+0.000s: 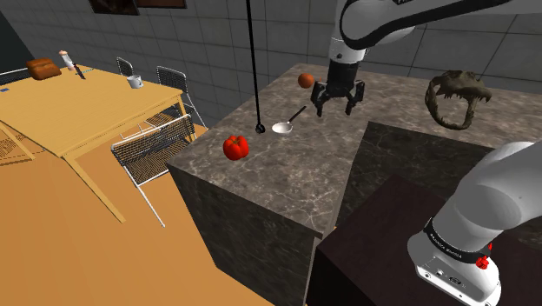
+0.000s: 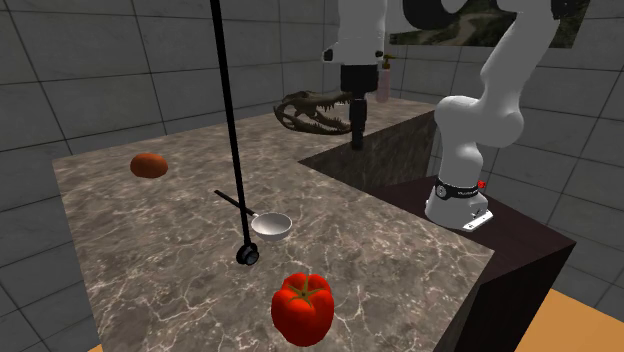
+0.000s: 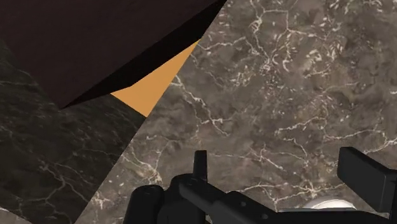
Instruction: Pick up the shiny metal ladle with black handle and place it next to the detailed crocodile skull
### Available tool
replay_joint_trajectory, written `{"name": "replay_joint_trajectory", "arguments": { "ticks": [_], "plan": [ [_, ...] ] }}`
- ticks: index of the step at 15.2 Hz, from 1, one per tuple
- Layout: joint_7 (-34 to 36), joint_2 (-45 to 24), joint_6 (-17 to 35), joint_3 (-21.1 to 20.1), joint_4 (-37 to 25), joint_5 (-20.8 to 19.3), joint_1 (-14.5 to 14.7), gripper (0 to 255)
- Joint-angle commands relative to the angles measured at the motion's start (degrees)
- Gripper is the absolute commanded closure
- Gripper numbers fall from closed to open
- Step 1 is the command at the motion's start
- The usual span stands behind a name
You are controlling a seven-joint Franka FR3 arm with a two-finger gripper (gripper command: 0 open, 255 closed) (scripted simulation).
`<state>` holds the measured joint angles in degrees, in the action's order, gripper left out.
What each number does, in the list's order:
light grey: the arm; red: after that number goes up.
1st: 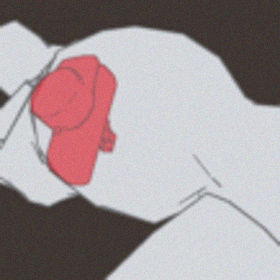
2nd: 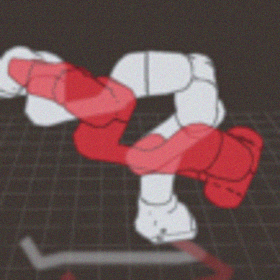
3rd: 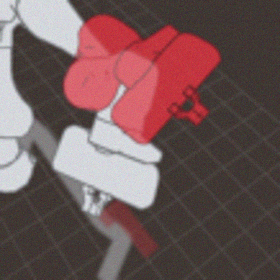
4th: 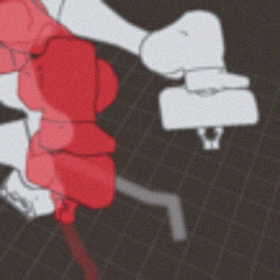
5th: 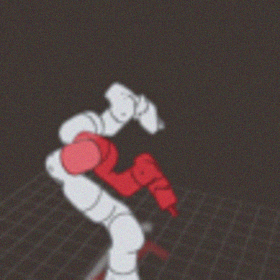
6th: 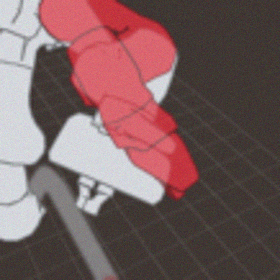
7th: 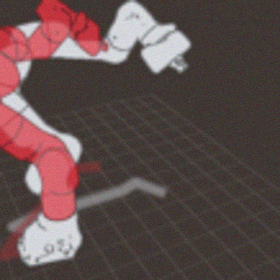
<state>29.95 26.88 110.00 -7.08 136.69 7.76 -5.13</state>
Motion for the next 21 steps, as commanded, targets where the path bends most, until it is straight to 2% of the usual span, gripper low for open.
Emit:
{"name": "replay_joint_trajectory", "arguments": {
  "ticks": [1,6,11,21],
  "plan": [
    [4.0,-4.1,3.5,-1.3,-1.7,-0.3,-0.9,0],
    [13.9,-14.3,11.0,-3.7,-6.5,-2.8,-3.0,0],
    [24.3,-24.7,16.3,-4.6,-13.1,-7.2,-4.5,0],
    [42.9,-43.9,20.8,-1.2,-30.0,-16.0,-4.4,0]
  ]
}}
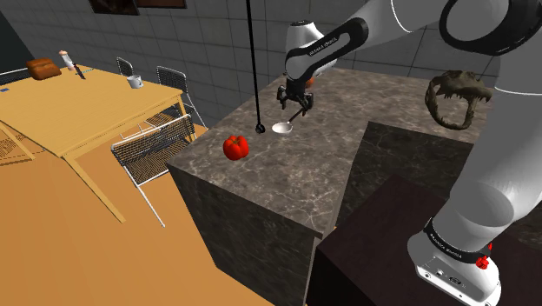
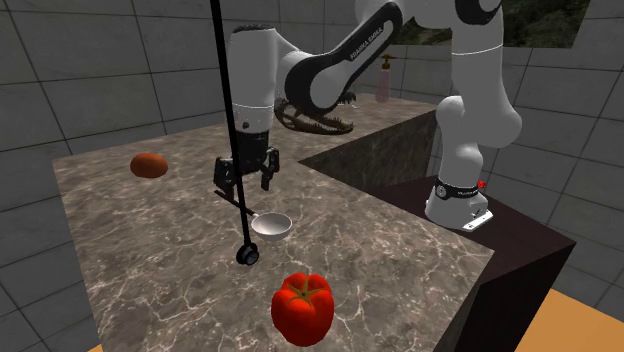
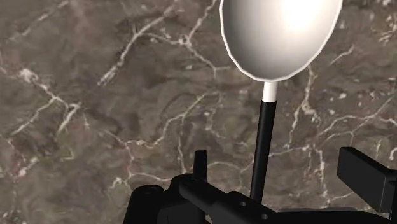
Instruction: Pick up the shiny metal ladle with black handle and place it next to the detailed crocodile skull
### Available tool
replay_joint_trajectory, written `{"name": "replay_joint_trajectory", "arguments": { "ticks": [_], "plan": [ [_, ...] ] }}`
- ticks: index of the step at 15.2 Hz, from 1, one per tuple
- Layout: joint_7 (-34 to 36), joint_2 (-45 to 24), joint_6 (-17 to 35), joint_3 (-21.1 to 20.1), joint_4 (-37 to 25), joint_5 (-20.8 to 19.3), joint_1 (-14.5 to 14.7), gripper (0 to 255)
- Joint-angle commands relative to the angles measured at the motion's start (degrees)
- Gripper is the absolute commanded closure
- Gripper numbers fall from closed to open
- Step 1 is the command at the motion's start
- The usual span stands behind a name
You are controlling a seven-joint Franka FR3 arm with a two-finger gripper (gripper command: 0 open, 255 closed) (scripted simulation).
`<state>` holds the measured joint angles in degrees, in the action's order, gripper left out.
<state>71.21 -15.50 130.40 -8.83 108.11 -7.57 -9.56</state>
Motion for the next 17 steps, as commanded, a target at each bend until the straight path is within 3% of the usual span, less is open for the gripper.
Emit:
{"name": "replay_joint_trajectory", "arguments": {
  "ticks": [1,8,15,16,17],
  "plan": [
    [1.7,-2.0,1.0,0.6,-1.3,-0.8,0.1,0],
    [2.2,-5.2,4.8,1.1,-0.6,-1.6,0.2,0],
    [2.2,-5.2,4.8,1.1,-0.7,-1.6,0.2,0],
    [2.2,-5.2,4.8,1.1,-0.7,-1.6,0.2,255],
    [2.2,-5.2,4.8,1.1,-0.7,-1.6,0.2,255]
  ]
}}
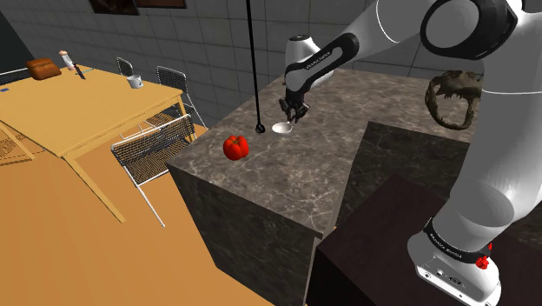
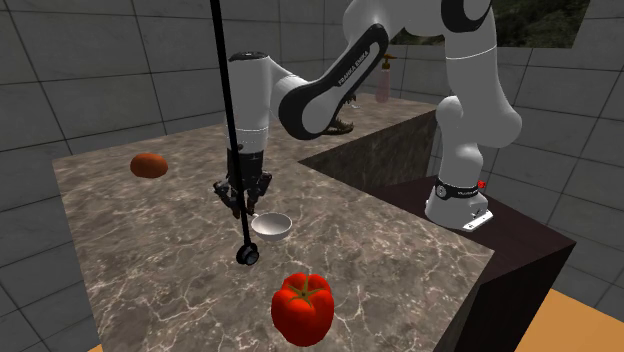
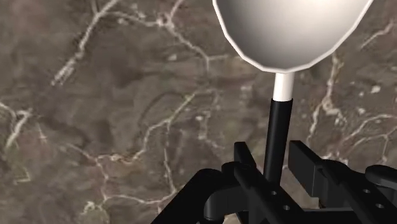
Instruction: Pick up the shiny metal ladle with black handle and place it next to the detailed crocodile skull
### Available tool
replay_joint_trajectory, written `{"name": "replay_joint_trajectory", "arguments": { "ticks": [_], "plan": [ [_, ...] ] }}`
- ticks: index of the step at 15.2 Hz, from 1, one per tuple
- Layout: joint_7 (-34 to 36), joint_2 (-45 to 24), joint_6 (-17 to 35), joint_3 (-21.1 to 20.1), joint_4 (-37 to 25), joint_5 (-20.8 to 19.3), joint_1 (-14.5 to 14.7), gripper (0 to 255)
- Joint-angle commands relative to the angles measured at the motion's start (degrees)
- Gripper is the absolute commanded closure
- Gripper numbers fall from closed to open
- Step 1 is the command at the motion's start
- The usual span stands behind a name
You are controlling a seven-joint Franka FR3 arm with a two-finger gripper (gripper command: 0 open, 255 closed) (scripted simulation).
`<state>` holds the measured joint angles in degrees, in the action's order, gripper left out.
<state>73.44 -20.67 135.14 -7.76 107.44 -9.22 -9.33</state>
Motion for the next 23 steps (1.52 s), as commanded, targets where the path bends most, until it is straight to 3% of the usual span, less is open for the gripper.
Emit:
{"name": "replay_joint_trajectory", "arguments": {
  "ticks": [1,8,23],
  "plan": [
    [0.0,-0.1,0.0,0.0,0.0,0.0,0.0,255],
    [0.0,-0.1,0.1,0.0,0.0,0.0,0.0,255],
    [-1.7,5.0,-9.7,-0.7,-4.8,1.8,-0.3,255]
  ]
}}
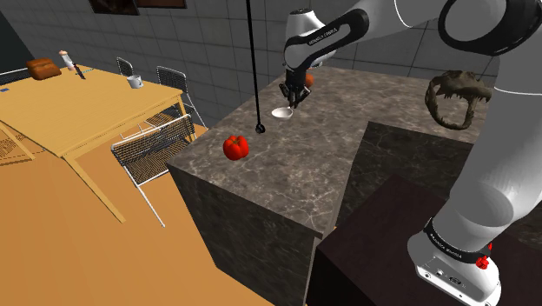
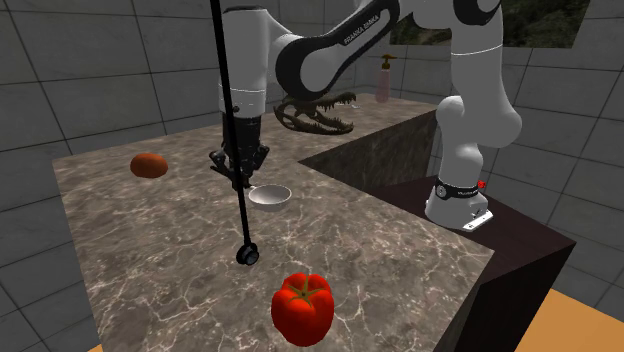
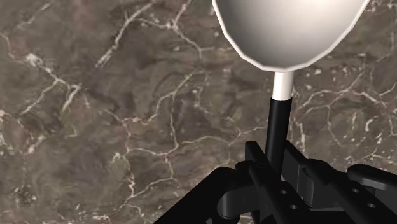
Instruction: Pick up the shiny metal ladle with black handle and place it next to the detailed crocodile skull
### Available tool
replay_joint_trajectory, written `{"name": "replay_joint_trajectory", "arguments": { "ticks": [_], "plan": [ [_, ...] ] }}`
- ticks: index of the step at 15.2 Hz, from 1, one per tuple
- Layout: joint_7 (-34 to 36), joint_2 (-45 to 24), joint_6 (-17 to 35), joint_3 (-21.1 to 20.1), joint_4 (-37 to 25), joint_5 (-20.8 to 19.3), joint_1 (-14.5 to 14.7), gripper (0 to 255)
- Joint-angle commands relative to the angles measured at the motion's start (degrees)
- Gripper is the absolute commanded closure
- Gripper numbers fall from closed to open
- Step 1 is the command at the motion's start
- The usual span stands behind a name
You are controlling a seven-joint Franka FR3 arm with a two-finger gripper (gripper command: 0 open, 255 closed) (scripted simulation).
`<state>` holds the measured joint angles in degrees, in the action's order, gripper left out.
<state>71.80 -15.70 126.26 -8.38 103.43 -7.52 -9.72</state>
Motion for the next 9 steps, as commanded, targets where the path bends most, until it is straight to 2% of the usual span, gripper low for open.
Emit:
{"name": "replay_joint_trajectory", "arguments": {
  "ticks": [1,9],
  "plan": [
    [-0.1,0.3,-1.5,-0.1,-1.2,0.2,0.1,255],
    [-0.8,2.0,-7.1,-0.3,-5.1,0.8,0.0,255]
  ]
}}
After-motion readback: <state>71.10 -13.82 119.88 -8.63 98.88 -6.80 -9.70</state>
